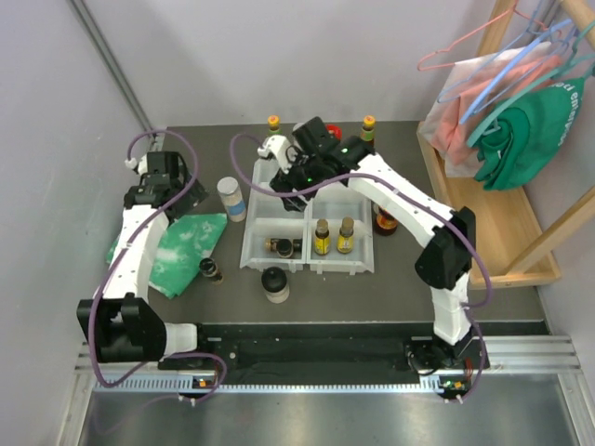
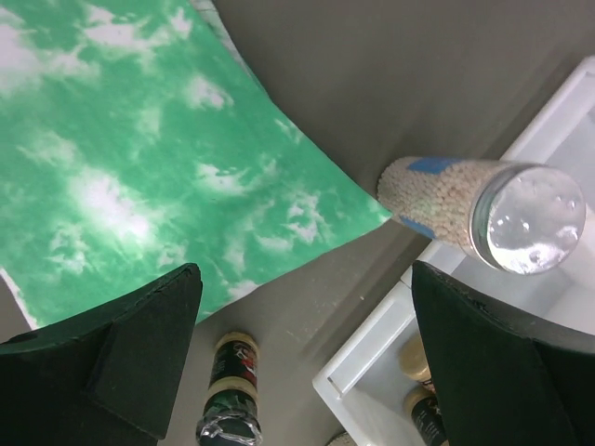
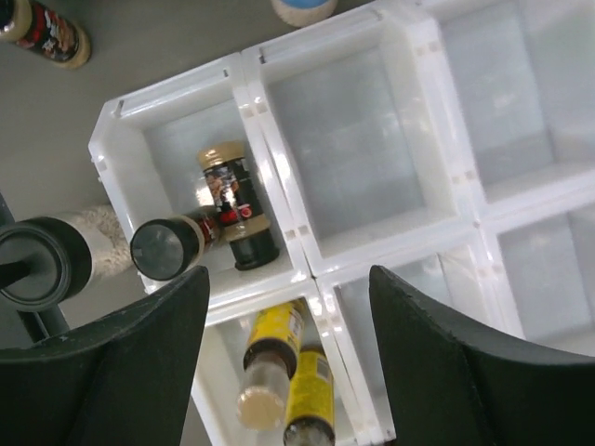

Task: Organize the condiment bottles
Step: Move the bottle to the storage box.

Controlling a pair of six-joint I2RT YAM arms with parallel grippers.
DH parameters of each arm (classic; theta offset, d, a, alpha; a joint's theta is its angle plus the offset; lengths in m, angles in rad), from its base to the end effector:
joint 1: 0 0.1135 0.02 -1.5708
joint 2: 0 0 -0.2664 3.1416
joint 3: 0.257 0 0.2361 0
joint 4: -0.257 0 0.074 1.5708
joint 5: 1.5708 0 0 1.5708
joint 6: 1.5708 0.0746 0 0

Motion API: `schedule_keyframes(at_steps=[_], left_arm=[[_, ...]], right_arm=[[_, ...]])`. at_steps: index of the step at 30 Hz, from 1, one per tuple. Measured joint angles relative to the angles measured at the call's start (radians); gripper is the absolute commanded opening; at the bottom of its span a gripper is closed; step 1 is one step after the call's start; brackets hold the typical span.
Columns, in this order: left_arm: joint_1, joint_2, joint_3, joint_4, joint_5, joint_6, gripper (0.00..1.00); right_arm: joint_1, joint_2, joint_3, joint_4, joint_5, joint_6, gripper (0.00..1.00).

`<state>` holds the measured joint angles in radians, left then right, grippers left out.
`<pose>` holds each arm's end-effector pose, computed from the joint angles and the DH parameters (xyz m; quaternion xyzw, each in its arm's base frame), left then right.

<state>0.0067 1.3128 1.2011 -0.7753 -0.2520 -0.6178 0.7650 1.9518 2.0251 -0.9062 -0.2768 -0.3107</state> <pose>0.2779 0.0205 0.2919 -0.3272 0.8765 0.0128 0.3528 0.3036 0.3197 0.3295 -0.5160 0.7679 0.2058 0.3190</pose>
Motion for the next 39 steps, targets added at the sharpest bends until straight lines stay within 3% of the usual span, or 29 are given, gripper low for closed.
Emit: schedule_keyframes(at_steps=[7,16,29,39], left_arm=[[0.089,-0.024,0.000,-0.005,0.056,-0.036,0.99],[0.145,-0.059,-0.007,-0.002,0.092,-0.097,0.99],[0.151,-0.060,-0.028,-0.005,0.079,-0.145,0.99],[0.194,-0.055,-0.029,-0.002,0.108,-0.173,0.99]], right_arm=[[0.089,0.100,0.017,-0.066,-0.003,-0.073,0.66],[0.175,0.130,-0.002,-0.018,-0.016,-0.080,0.66],[0.181,0.324,-0.001,0.031,-0.003,-0.070,0.64],[0.183,0.360,0.013,0.045,0.032,-0.073,0.64]])
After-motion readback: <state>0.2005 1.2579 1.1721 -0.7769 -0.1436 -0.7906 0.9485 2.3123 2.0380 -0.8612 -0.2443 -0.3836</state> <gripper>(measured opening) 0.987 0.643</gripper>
